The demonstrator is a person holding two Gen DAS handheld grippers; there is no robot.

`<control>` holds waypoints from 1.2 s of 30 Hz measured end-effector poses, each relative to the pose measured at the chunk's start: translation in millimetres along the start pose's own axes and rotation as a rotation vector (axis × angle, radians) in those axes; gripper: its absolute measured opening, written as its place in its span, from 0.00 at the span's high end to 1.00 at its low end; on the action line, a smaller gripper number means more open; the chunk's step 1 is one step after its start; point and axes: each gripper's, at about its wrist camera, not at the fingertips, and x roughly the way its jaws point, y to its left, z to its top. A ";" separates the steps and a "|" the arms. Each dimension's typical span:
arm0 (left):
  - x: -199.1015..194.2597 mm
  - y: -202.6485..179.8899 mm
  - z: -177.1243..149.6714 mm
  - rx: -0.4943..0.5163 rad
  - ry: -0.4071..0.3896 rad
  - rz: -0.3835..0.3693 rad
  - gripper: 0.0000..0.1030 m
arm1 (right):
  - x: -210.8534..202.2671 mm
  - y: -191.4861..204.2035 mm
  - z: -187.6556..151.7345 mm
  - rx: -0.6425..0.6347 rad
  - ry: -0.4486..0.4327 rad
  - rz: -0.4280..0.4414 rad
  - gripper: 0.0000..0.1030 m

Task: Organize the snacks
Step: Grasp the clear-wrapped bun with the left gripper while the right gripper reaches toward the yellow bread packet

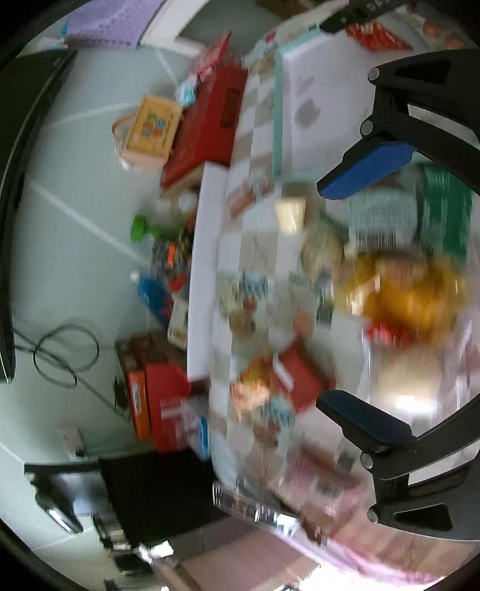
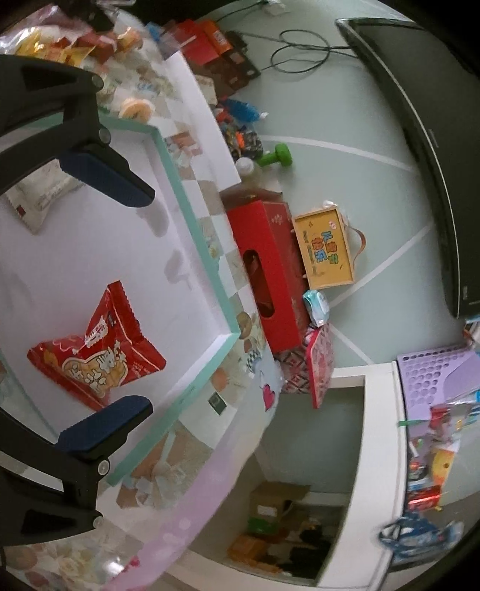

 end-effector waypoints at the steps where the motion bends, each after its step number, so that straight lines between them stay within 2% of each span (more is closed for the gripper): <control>1: -0.9 4.9 -0.1 -0.002 0.002 0.012 0.00 | 0.1 1.5 -0.3 -0.013 0.002 -0.005 0.00; 4: -1.2 27.3 0.0 -0.032 0.025 0.060 0.00 | 1.4 4.6 0.2 -0.038 0.033 0.004 0.00; 9: -1.3 65.7 -0.5 -0.117 0.049 0.116 0.00 | 5.7 13.2 -5.6 -0.043 0.103 0.075 0.00; 16: -6.7 103.3 -2.7 -0.208 0.058 0.168 0.00 | -9.4 45.9 -8.3 -0.092 0.079 0.208 0.00; 22: -6.5 108.7 -5.3 -0.206 0.091 0.164 0.00 | -22.4 78.3 -14.8 -0.122 0.114 0.335 0.00; 28: -6.7 108.0 -11.6 -0.203 0.121 0.133 0.00 | -26.6 101.5 -27.6 -0.176 0.174 0.370 0.00; 36: 7.4 108.9 -24.7 -0.235 0.209 0.071 0.00 | -32.0 129.9 -43.5 -0.215 0.235 0.435 0.00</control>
